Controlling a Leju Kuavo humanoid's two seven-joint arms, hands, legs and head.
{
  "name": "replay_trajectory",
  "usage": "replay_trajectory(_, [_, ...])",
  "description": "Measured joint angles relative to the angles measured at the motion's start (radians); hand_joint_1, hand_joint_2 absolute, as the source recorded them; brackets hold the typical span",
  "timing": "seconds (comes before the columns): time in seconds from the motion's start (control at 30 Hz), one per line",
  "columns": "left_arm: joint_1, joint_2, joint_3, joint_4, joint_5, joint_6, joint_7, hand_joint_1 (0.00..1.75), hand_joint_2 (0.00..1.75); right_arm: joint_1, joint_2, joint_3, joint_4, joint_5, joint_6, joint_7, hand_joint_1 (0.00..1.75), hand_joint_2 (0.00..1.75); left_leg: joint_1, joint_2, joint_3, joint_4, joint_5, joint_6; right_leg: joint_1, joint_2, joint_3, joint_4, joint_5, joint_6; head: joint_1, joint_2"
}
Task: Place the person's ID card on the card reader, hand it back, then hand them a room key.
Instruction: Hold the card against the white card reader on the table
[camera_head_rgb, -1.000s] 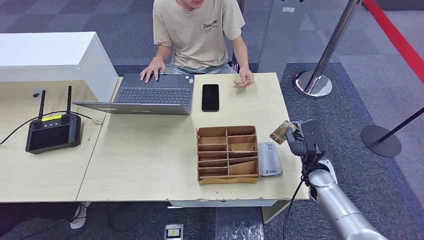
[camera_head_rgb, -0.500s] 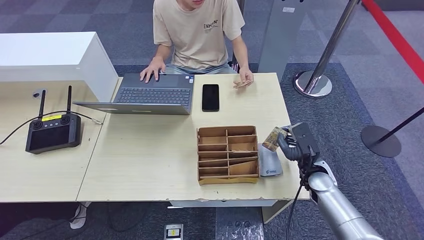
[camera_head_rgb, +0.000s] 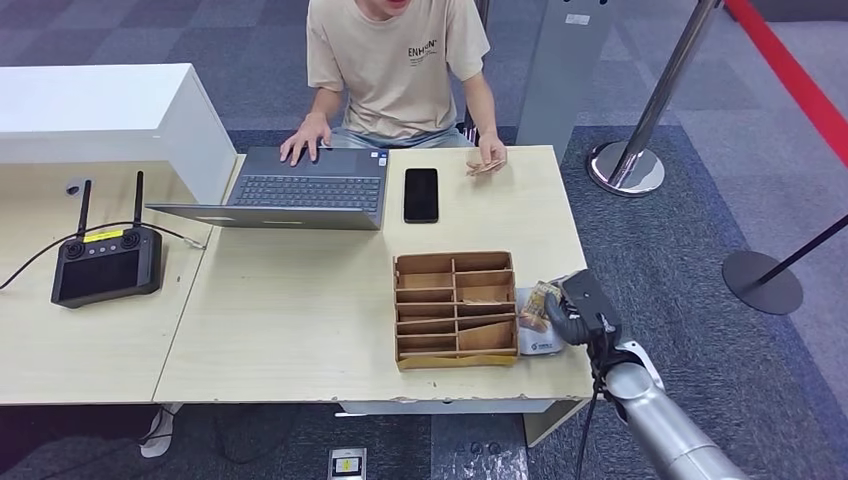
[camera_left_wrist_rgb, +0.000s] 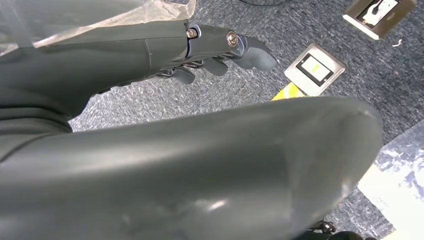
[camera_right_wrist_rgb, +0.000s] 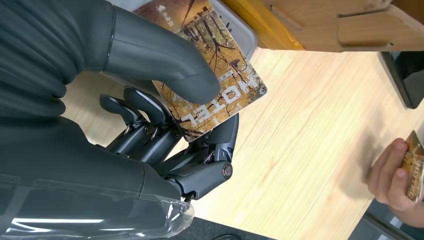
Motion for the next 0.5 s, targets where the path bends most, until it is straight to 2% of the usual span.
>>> replay_trajectory(0.2, [0.0, 0.0, 0.006, 0.0, -0.003, 0.001, 0.0, 0.0, 0.0, -0.006, 0.005, 0.014, 0.022, 0.034, -0.026, 0.011, 1.75, 1.75, 0.0, 0.0, 0.0, 0.0, 0.0, 0.0, 0.0, 0.0, 0.0, 0.0, 0.0, 0.0, 0.0, 0.0])
replay_trajectory(0.4, [0.001, -0.001, 0.016, 0.0, -0.003, 0.009, 0.004, 0.0, 0.0, -0.009, 0.016, 0.024, 0.051, 0.142, -0.186, 0.079, 1.75, 1.75, 0.0, 0.0, 0.0, 0.0, 0.0, 0.0, 0.0, 0.0, 0.0, 0.0, 0.0, 0.0, 0.0, 0.0])
replay_trajectory(0.5, [0.002, -0.001, 0.021, 0.0, -0.004, 0.011, 0.008, 0.0, 0.0, -0.015, 0.021, 0.027, 0.067, 0.189, -0.214, 0.127, 1.75, 1.75, 0.0, 0.0, 0.0, 0.0, 0.0, 0.0, 0.0, 0.0, 0.001, 0.0, 0.0, 0.0, 0.0, 0.0])
